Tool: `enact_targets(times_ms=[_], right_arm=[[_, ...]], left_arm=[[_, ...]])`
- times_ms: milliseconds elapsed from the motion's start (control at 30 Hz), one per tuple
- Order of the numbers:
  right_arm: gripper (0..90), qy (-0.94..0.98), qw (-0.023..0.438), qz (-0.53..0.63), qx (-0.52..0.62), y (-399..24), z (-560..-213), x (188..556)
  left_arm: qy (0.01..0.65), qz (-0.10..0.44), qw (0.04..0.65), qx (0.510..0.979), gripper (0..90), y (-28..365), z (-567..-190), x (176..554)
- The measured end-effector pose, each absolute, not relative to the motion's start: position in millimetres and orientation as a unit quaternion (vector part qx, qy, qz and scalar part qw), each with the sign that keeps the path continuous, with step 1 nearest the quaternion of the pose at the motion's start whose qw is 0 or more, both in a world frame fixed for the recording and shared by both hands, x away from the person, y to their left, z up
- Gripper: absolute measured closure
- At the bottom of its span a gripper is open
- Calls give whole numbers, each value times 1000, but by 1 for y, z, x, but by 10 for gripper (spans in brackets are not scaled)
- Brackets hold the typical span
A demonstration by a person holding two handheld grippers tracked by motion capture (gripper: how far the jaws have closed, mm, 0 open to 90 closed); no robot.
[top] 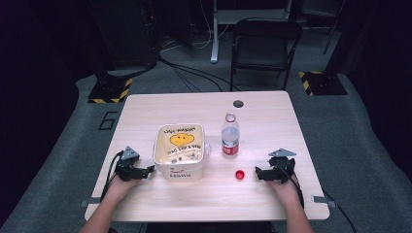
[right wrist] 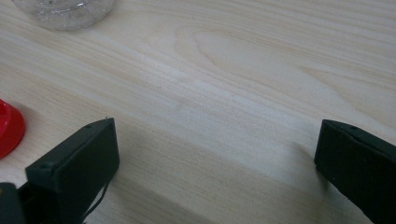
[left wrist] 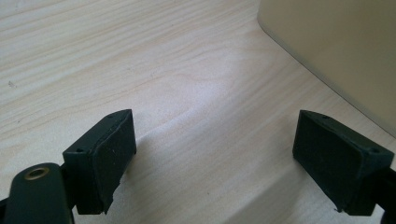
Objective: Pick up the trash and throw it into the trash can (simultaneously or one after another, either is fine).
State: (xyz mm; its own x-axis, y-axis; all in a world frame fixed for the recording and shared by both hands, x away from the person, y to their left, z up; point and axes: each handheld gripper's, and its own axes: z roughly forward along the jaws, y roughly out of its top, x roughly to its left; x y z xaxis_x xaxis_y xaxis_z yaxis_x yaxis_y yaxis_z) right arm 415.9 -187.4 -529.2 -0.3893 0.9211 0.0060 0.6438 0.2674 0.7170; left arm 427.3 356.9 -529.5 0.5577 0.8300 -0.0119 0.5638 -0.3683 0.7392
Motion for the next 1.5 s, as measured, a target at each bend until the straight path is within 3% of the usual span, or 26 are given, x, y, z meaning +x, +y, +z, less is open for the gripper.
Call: enact_targets(times_ms=[333, 467, 500, 833, 1500], right_arm=[[17, 774, 210, 329, 499, -189, -529, 419], [96, 773, 212, 326, 501, -193, -526, 417], [152, 772, 208, 329, 502, -194, -524, 416], [321, 784, 194, 321, 496, -197, -518, 416], [292, 787, 200, 361, 458, -182, -485, 411]], left_arm=[[417, 180, 358, 815, 133, 359, -529, 423], [414, 180, 359, 817, 133, 360, -529, 423], [413, 180, 359, 817, 133, 360, -529, 424], [411, 179, 359, 819, 135, 360, -529, 424], [418, 177, 350, 819, 156, 360, -527, 421]])
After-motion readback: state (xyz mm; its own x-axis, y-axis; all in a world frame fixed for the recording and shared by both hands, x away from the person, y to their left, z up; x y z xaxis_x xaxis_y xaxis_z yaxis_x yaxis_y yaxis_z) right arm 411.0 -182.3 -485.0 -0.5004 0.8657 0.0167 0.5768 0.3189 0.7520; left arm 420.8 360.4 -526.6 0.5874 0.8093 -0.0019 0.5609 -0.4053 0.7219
